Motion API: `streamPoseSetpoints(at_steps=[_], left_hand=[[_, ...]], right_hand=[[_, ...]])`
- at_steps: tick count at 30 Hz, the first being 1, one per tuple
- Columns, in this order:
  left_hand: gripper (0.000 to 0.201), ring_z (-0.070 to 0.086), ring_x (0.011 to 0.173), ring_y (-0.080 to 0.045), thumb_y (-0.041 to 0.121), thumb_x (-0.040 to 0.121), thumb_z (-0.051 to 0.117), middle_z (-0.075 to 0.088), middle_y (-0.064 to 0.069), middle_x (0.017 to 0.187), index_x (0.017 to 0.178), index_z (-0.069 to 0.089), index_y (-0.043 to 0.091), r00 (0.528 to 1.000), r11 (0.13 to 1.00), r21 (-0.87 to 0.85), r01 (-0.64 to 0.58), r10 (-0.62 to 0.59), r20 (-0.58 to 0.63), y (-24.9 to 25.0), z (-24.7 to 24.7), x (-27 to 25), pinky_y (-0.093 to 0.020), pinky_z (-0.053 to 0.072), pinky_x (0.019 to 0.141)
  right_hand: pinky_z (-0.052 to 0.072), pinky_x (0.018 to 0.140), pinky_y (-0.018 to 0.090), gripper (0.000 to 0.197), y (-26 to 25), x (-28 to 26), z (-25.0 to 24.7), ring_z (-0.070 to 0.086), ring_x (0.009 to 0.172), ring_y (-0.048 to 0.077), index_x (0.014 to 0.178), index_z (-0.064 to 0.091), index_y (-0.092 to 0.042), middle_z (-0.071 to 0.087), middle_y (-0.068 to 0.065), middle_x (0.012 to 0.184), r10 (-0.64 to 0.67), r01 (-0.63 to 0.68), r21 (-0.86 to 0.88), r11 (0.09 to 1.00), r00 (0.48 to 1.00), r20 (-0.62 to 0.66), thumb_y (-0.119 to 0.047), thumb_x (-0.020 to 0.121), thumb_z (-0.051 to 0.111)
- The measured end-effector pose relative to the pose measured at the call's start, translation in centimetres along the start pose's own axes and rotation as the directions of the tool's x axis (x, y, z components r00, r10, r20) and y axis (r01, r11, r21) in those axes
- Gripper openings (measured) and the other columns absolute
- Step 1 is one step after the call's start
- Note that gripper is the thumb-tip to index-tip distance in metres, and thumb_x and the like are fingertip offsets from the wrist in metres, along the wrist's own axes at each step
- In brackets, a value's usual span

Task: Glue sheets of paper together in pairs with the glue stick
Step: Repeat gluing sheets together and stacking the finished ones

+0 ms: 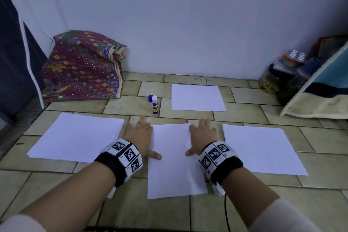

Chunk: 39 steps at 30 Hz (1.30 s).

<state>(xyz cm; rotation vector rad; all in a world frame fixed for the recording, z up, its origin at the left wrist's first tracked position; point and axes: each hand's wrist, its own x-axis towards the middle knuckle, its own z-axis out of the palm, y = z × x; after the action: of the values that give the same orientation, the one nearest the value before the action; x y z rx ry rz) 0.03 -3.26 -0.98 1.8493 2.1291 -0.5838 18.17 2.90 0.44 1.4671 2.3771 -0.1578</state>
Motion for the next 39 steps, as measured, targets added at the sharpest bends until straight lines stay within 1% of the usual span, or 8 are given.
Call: streamPoseSetpoints(at_steps=[4, 9, 13, 17, 21, 30, 33, 39], left_hand=[[0.095, -0.011, 0.148, -0.022, 0.074, 0.083, 0.043, 0.008, -0.005, 0.16, 0.15, 0.015, 0.012, 0.998, 0.992, -0.127, 0.011, -0.019, -0.059, -0.3, 0.2, -0.1, -0.056, 0.008, 0.117], [0.082, 0.0, 0.148, -0.017, 0.046, 0.091, 0.057, -0.001, 0.0, 0.161, 0.152, 0.011, 0.016, 0.948, 0.942, -0.11, -0.318, 0.319, -0.011, 1.0, 1.1, -0.6, -0.045, 0.02, 0.116], [0.079, 0.032, 0.129, -0.021, 0.052, 0.08, 0.067, 0.033, -0.004, 0.141, 0.14, 0.031, 0.016, 0.956, 0.956, -0.04, -0.29, 0.287, -0.064, 0.6, 0.8, -0.8, -0.037, 0.039, 0.1], [0.11, 0.013, 0.143, -0.022, 0.054, 0.072, 0.076, 0.011, -0.005, 0.155, 0.15, 0.012, 0.011, 0.979, 0.978, -0.039, -0.203, 0.204, 0.019, -1.2, 0.7, -0.3, -0.042, 0.029, 0.112], [0.126, -0.019, 0.146, -0.019, 0.063, 0.075, 0.067, -0.025, -0.006, 0.157, 0.15, -0.017, 0.006, 0.984, 0.989, -0.092, -0.119, 0.129, 0.125, -2.1, 1.6, 0.5, -0.051, 0.007, 0.119], [0.133, -0.017, 0.147, -0.019, 0.073, 0.069, 0.062, -0.022, -0.008, 0.158, 0.149, -0.021, 0.007, 0.99, 0.992, -0.096, -0.085, 0.095, 0.103, -1.6, 2.0, 1.7, -0.051, 0.004, 0.119], [0.131, -0.016, 0.147, -0.018, 0.073, 0.072, 0.061, -0.022, -0.008, 0.158, 0.149, -0.019, 0.004, 0.991, 0.994, -0.074, -0.076, 0.084, 0.106, -1.6, 1.9, 1.4, -0.051, 0.008, 0.118], [0.129, -0.018, 0.146, -0.016, 0.073, 0.073, 0.058, -0.026, -0.007, 0.157, 0.148, -0.02, 0.004, 0.989, 0.994, -0.077, -0.077, 0.086, 0.12, -1.6, 1.5, 1.1, -0.054, 0.01, 0.116]], right_hand=[[0.037, 0.095, 0.038, 0.033, -2.2, -1.4, 0.7, 0.031, 0.126, 0.029, 0.125, 0.046, -0.008, 0.035, 0.013, 0.134, -0.052, 0.052, 0.002, 0.999, 0.998, -0.024, -0.016, 0.093, 0.046], [0.04, 0.098, 0.036, 0.051, -5.0, -1.5, 2.0, 0.03, 0.129, 0.026, 0.134, 0.034, -0.004, 0.029, 0.012, 0.138, -0.122, 0.109, 0.226, 0.968, 0.991, 0.045, -0.03, 0.093, 0.051], [0.039, 0.095, 0.04, 0.064, -6.6, -1.2, 2.3, 0.025, 0.133, 0.025, 0.14, 0.026, -0.01, 0.024, 0.009, 0.144, -0.145, 0.13, 0.198, 0.971, 0.988, 0.06, -0.034, 0.09, 0.059], [0.021, 0.113, 0.052, 0.079, -7.0, -0.3, 1.9, -0.003, 0.146, 0.024, 0.151, -0.001, -0.01, -0.007, 0.008, 0.159, -0.237, 0.194, 0.22, 0.956, 0.952, 0.194, -0.021, 0.094, 0.053], [0.01, 0.116, 0.053, 0.085, -6.6, 1.6, 0.9, -0.009, 0.147, 0.019, 0.151, -0.007, -0.009, -0.015, 0.004, 0.159, -0.324, 0.274, 0.211, 0.938, 0.912, 0.252, -0.016, 0.093, 0.055], [0.0, 0.117, 0.053, 0.089, -8.3, 3.3, -0.5, 0.002, 0.147, 0.013, 0.151, -0.009, -0.014, -0.01, -0.002, 0.16, -0.409, 0.369, 0.214, 0.904, 0.893, 0.187, -0.019, 0.09, 0.055], [-0.002, 0.117, 0.053, 0.074, -6.1, 3.8, -1.1, 0.017, 0.145, 0.018, 0.153, -0.001, -0.025, -0.003, -0.009, 0.16, -0.374, 0.335, 0.197, 0.921, 0.903, 0.211, -0.026, 0.095, 0.046], [0.001, 0.118, 0.051, 0.067, -1.2, 4.0, -0.6, 0.016, 0.145, 0.02, 0.152, 0.003, -0.028, 0.001, -0.01, 0.159, -0.272, 0.217, 0.226, 0.95, 0.93, 0.249, -0.047, 0.098, 0.038]])
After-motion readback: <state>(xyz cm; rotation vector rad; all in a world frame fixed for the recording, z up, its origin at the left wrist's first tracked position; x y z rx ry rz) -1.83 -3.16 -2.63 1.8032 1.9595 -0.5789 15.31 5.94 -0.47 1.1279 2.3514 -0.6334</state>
